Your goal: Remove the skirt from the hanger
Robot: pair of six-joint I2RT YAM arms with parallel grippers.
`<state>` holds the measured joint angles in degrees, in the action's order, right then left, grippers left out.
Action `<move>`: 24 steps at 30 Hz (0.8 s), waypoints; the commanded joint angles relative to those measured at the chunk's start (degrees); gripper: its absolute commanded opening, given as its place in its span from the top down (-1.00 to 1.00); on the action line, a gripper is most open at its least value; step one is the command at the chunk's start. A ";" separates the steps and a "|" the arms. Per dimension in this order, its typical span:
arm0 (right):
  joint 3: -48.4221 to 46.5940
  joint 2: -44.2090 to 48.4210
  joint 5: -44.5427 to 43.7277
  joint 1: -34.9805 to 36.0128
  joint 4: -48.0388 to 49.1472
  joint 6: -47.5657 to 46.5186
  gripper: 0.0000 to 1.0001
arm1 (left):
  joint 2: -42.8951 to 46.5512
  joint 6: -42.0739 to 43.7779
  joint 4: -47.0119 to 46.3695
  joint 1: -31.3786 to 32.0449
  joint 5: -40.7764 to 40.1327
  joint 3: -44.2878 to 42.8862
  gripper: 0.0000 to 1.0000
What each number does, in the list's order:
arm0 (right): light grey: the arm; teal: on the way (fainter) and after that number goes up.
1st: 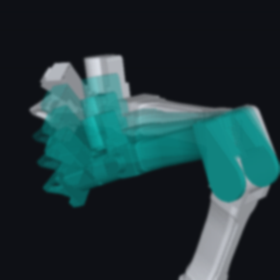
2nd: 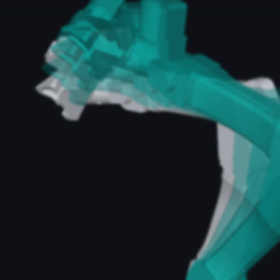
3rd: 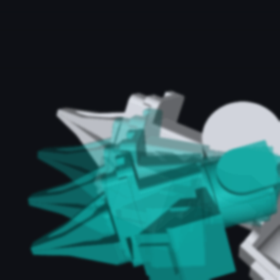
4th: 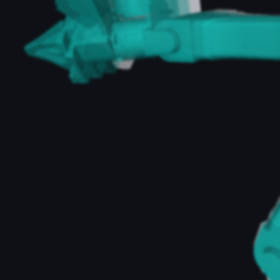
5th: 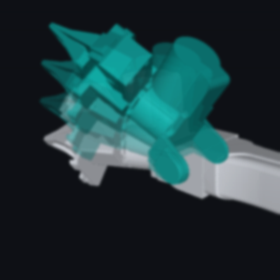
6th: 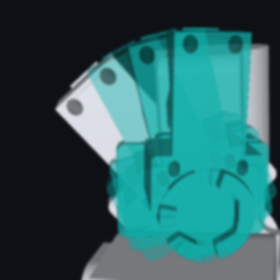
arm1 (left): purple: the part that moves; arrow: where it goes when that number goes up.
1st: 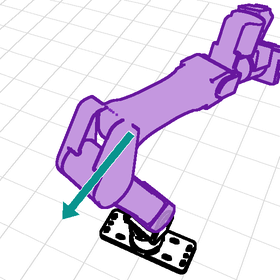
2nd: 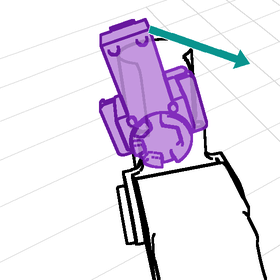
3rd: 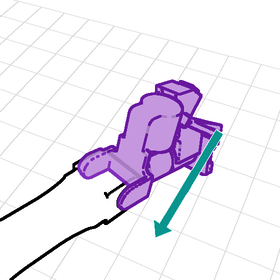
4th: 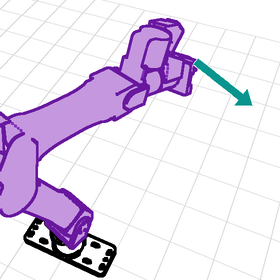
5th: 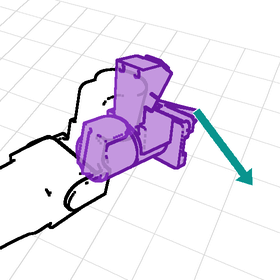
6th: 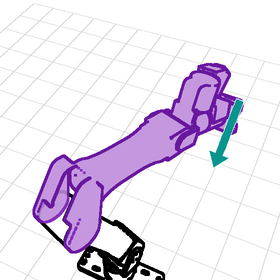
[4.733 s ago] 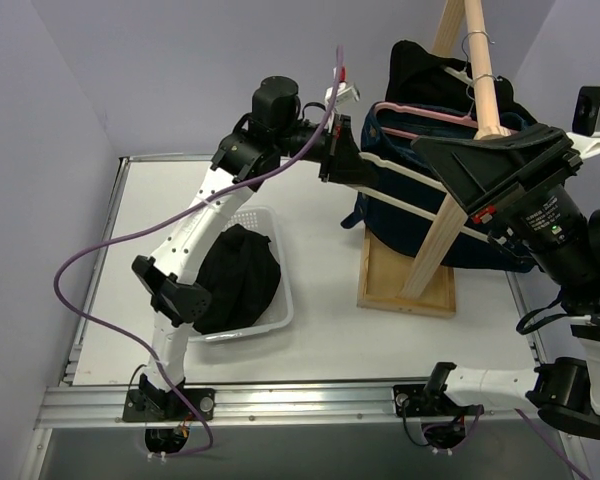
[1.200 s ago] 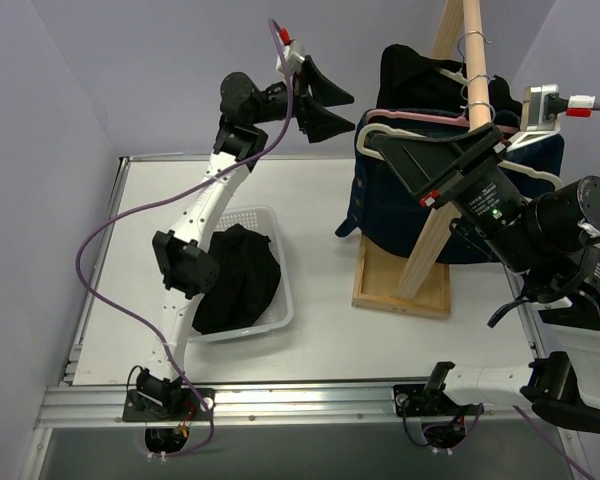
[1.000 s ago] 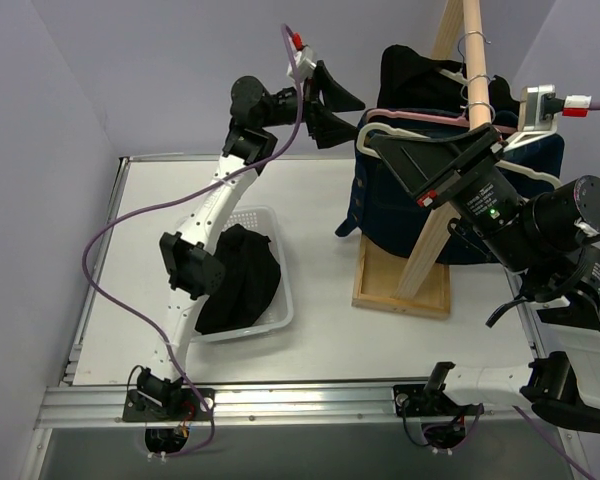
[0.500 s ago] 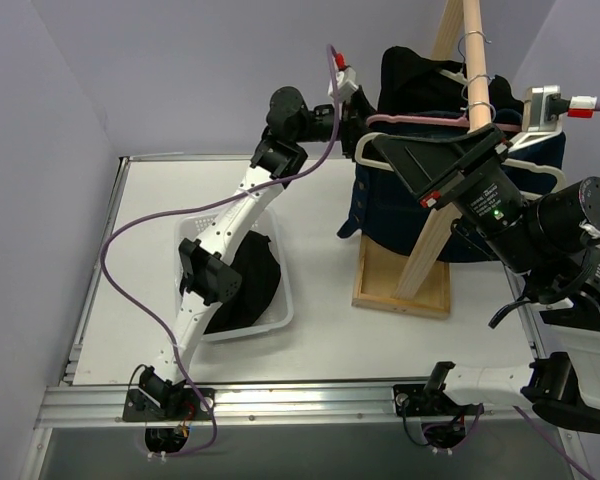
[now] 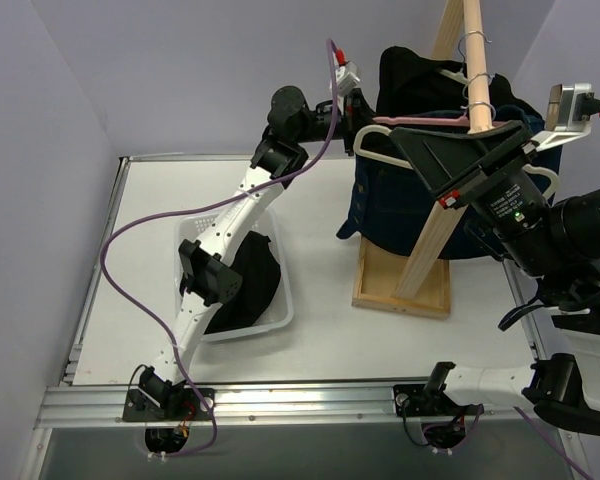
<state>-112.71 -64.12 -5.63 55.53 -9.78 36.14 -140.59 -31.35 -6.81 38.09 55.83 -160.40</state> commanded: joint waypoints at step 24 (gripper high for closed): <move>-0.32 0.13 -0.08 -0.16 5.83 1.21 1.00 | 8.57 -23.56 -30.50 -3.36 -6.71 6.31 0.95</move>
<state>-112.20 -65.12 -4.58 55.53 -5.78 37.50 -138.39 -46.11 -18.50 38.28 50.22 -154.91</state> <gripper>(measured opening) 0.001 0.237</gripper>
